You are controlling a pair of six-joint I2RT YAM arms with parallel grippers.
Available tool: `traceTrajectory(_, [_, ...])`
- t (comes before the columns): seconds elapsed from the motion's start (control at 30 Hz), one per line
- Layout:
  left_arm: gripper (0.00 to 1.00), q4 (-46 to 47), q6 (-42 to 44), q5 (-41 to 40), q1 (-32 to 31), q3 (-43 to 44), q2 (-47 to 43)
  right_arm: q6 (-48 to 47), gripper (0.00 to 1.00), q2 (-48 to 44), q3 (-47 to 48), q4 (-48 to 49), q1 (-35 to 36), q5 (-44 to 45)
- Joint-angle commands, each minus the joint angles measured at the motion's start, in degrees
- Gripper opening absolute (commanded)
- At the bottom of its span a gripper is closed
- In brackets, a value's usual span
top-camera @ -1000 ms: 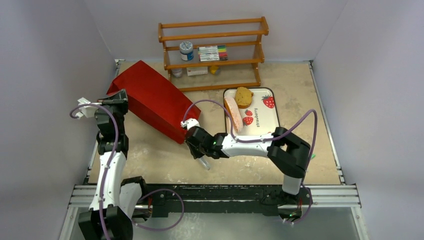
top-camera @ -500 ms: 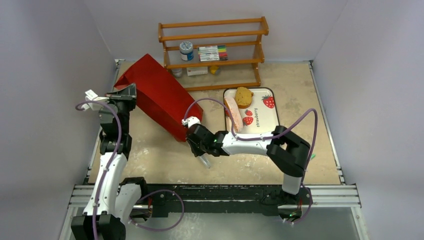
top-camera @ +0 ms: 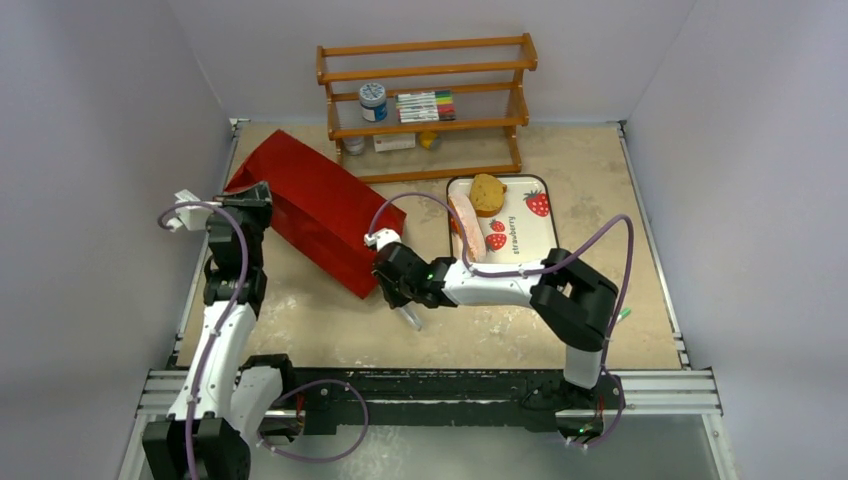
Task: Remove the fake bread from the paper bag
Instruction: Take out the fake bread from the paper bag.
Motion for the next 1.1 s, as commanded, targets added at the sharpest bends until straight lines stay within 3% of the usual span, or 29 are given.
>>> traceTrajectory(0.0, [0.00, 0.04, -0.45, -4.32, -0.01, -4.60, 2.37, -1.69, 0.17, -0.38, 3.10, 1.04, -0.75, -0.45])
traceTrajectory(0.2, [0.00, 1.87, 0.19, -6.29, 3.12, -7.88, 5.44, -1.60, 0.17, -1.23, 2.71, 0.37, -0.77, -0.15])
traceTrajectory(0.47, [0.00, 7.58, 0.84, 1.55, 15.88, -11.92, 7.79, -0.86, 0.17, -3.67, 1.28, -1.02, -0.72, 0.15])
traceTrajectory(0.8, [0.00, 15.30, 1.80, 6.84, 18.46, -10.05, 18.69, -0.60, 0.18, -6.51, -0.73, -2.14, -0.75, 1.03])
traceTrajectory(1.07, [0.00, 16.88, 1.18, 7.46, 19.75, -9.49, 20.86, -0.83, 0.22, -7.22, -0.33, -4.72, -0.77, 1.46])
